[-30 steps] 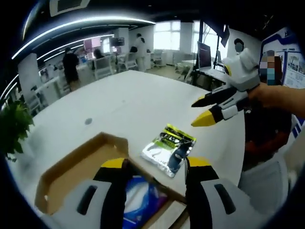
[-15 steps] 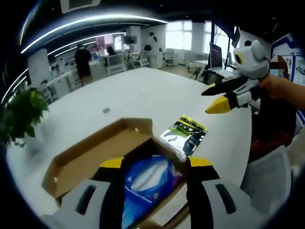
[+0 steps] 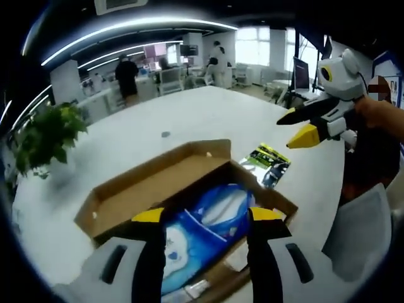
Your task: Operate the shoe box by opening the lid, removing the specified soft item, and placing it in the target area until the item is outside and the box remains undamaged.
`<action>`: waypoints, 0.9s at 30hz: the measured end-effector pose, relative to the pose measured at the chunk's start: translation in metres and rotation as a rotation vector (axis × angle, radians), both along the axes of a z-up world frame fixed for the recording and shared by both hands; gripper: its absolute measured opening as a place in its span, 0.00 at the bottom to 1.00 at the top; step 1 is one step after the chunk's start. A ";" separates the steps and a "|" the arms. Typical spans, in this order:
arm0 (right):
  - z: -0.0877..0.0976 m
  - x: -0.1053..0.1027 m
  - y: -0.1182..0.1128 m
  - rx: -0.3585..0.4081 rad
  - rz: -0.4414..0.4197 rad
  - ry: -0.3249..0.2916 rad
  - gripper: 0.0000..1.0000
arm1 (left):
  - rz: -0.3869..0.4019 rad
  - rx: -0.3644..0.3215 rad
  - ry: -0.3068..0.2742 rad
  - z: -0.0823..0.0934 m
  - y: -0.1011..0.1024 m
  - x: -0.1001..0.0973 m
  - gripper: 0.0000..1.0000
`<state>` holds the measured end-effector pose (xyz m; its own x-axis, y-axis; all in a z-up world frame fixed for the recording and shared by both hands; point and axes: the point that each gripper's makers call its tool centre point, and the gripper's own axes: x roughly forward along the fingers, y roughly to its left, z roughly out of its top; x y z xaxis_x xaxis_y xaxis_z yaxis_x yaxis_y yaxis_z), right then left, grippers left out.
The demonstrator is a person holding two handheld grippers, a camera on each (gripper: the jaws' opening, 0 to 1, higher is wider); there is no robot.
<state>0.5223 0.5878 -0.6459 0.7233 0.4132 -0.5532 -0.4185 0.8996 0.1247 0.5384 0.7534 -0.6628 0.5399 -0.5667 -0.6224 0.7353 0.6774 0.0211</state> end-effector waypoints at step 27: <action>-0.019 0.008 0.085 0.028 0.158 0.019 0.46 | 0.224 0.070 0.015 -0.016 0.096 -0.007 0.45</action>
